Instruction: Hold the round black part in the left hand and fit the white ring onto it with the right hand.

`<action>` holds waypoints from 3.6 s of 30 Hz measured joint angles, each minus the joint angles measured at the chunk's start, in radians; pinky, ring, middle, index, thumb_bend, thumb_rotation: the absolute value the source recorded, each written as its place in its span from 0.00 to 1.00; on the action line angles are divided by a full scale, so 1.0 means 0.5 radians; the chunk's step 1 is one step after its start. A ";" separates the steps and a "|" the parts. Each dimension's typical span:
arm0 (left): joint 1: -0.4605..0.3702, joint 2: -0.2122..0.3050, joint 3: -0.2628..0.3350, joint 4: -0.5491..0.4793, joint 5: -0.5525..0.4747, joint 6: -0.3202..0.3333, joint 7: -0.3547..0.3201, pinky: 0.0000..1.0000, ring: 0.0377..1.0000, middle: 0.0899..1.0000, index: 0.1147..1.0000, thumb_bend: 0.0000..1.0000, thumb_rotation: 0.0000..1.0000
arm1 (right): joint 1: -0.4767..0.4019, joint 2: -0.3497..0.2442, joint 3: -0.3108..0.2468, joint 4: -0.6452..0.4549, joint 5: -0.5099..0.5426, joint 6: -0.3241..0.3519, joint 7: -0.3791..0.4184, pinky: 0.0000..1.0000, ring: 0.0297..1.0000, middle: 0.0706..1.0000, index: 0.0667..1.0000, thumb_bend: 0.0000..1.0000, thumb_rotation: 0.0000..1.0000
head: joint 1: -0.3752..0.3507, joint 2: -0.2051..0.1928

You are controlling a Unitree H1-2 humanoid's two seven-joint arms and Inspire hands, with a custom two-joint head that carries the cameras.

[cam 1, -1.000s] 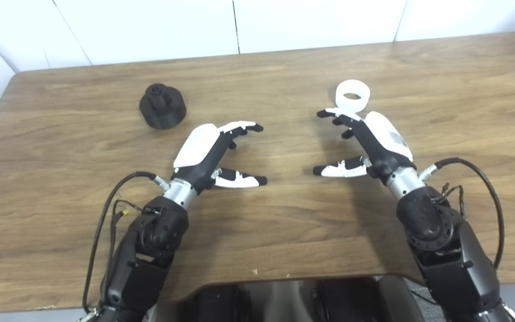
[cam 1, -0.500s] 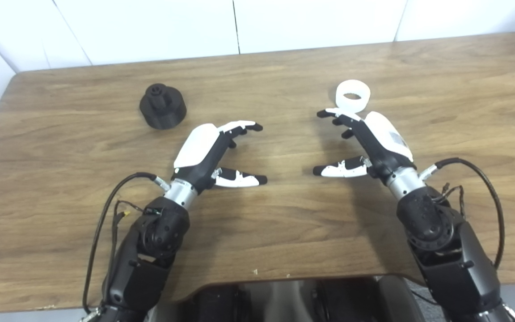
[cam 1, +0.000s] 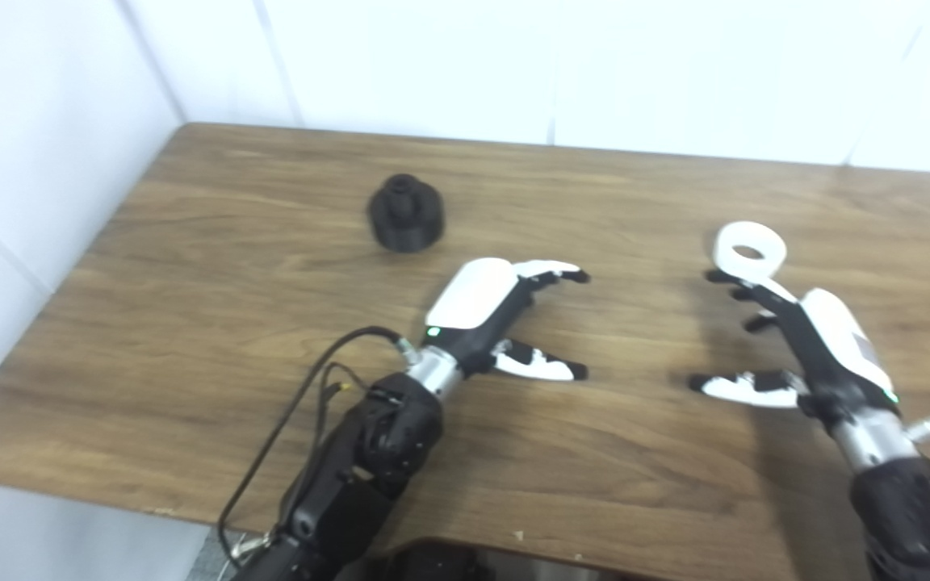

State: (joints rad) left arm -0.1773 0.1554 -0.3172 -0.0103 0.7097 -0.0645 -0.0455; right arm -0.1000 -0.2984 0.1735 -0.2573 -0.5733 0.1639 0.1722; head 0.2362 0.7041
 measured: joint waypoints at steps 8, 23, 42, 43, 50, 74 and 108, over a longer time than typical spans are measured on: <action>-0.005 -0.001 -0.003 0.005 0.005 0.002 0.010 0.64 0.80 0.81 0.73 0.85 0.31 | 0.000 0.000 0.000 0.031 0.008 -0.020 -0.008 0.67 0.82 0.86 0.81 0.77 0.13 | 0.009 -0.015; -0.012 0.027 0.128 -0.019 0.069 0.130 0.053 0.68 0.83 0.84 0.73 0.82 0.32 | -0.003 0.000 0.001 0.035 0.008 -0.024 -0.007 0.67 0.83 0.86 0.81 0.77 0.11 | 0.015 -0.034; -0.053 0.093 0.327 -0.088 0.068 0.166 0.164 0.79 0.91 0.89 0.73 0.80 0.35 | -0.005 0.001 0.003 0.052 0.011 -0.055 -0.023 0.67 0.82 0.86 0.81 0.77 0.14 | 0.021 -0.037; -0.053 0.093 0.333 -0.090 0.069 0.167 0.164 0.80 0.92 0.90 0.73 0.80 0.35 | -0.005 0.001 0.003 0.055 0.011 -0.055 -0.023 0.67 0.82 0.86 0.81 0.77 0.14 | 0.021 -0.037; -0.080 0.102 0.431 -0.156 0.065 0.196 0.175 0.85 0.94 0.91 0.73 0.81 0.34 | -0.005 0.001 0.003 0.065 0.007 -0.060 -0.028 0.67 0.82 0.86 0.80 0.77 0.14 | 0.037 -0.040; -0.267 0.253 0.581 -0.058 0.138 0.291 0.317 1.00 1.00 1.00 0.79 0.82 0.36 | -0.013 0.002 0.003 0.085 0.007 -0.082 -0.034 0.67 0.83 0.86 0.81 0.77 0.13 | 0.037 -0.043; -0.397 0.417 0.422 0.506 0.131 0.599 0.207 1.00 1.00 1.00 0.85 1.00 0.45 | -0.014 -0.001 0.000 0.085 0.002 -0.086 -0.031 0.66 0.82 0.87 0.81 0.76 0.14 | 0.009 -0.025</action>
State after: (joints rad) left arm -0.3760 0.3641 -0.1064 0.2428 0.7754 0.2352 0.0578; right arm -0.1070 -0.2987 0.1734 -0.2150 -0.5723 0.1209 0.1567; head 0.2409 0.6918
